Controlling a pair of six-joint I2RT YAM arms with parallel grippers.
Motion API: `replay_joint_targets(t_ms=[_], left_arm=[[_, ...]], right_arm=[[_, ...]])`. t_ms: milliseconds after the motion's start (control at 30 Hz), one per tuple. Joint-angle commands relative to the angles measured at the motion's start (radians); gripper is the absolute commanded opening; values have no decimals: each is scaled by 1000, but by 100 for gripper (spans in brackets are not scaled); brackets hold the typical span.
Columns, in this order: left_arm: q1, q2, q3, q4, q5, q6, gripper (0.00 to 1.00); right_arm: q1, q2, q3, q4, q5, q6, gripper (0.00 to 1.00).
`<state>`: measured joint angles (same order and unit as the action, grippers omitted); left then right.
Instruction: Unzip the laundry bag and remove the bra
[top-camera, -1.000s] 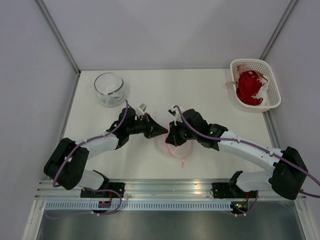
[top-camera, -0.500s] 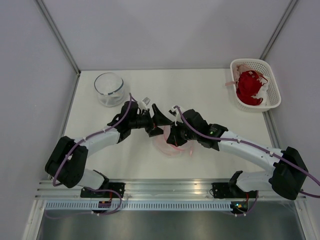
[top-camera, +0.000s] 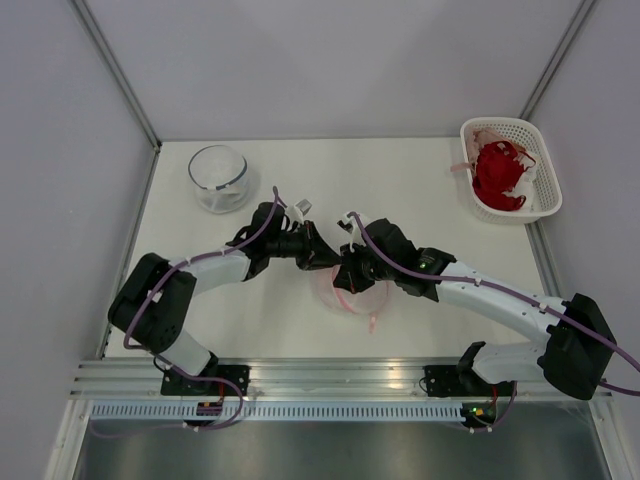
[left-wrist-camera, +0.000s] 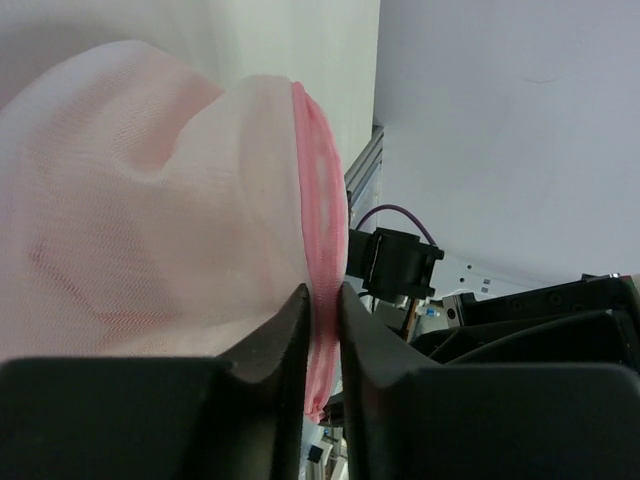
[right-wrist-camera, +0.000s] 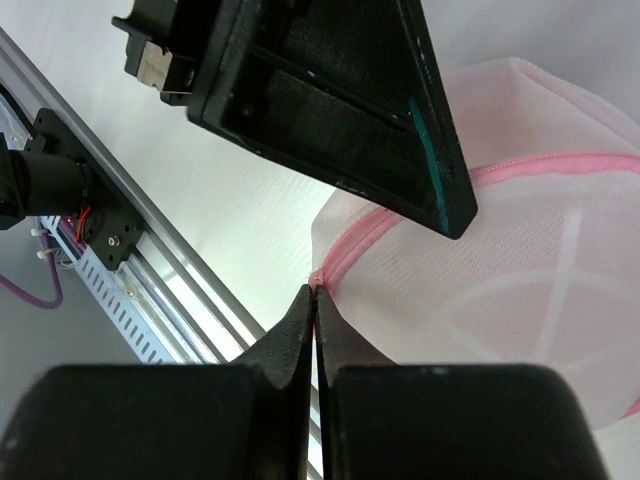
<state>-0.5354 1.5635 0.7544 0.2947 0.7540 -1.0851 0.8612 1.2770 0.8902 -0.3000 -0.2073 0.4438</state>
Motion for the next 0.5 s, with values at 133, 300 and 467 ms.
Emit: replay_joint_targets(t_ms=[133, 300, 467], left_arm=[[-6, 46, -6, 130, 91, -18, 2], [-2, 47, -9, 127, 82, -16, 2], [41, 24, -41, 130, 21, -36, 2]], right_arm=[[4, -16, 18, 16, 11, -10, 1], [6, -22, 23, -2, 34, -10, 0], [6, -42, 21, -56, 86, -13, 1]])
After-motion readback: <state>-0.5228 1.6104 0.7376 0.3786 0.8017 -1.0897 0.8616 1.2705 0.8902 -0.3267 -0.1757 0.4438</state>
